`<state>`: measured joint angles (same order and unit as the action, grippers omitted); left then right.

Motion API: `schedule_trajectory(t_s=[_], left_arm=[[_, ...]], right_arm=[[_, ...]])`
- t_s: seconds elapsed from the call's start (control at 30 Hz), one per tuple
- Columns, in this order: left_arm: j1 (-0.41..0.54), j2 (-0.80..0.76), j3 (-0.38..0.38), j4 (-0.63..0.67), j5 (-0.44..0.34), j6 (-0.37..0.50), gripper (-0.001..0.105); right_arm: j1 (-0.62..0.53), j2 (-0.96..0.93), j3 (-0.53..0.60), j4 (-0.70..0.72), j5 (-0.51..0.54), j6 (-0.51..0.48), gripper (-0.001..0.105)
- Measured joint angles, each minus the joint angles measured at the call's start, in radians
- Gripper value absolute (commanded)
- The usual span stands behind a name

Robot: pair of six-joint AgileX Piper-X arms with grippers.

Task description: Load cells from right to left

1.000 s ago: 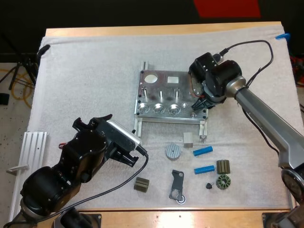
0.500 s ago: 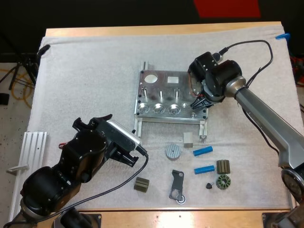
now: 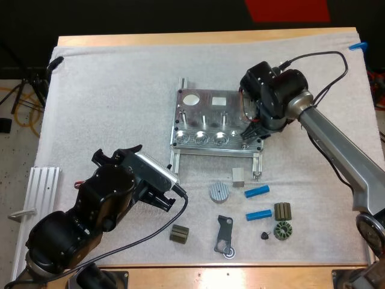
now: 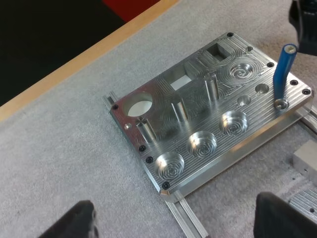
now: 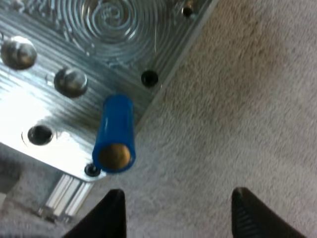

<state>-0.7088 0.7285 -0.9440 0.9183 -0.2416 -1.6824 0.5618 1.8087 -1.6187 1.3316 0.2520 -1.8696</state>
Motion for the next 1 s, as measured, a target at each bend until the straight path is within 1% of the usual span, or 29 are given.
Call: schedule_trajectory(t_s=[0.07,0.2,0.33,0.77,0.9,1.0], left_arm=[[0.000,0.000,0.000,0.000,0.000,0.000,0.065],[0.000,0.000,0.000,0.000,0.000,0.000,0.065],[0.000,0.000,0.000,0.000,0.000,0.000,0.065],[0.000,0.000,0.000,0.000,0.000,0.000,0.065],[0.000,0.000,0.000,0.000,0.000,0.000,0.065],[0.000,0.000,0.000,0.000,0.000,0.000,0.065]], right_arm=[[0.000,0.000,0.000,0.028,-0.022,0.000,0.047],[0.000,0.000,0.005,0.030,-0.024,0.000,0.047],[0.000,0.000,0.025,-0.010,-0.026,0.000,0.047],[0.000,0.013,0.025,-0.102,-0.021,-0.007,0.047],[0.000,0.013,0.025,-0.098,-0.021,-0.010,0.047],[0.000,0.013,0.025,-0.099,-0.001,-0.011,0.047]])
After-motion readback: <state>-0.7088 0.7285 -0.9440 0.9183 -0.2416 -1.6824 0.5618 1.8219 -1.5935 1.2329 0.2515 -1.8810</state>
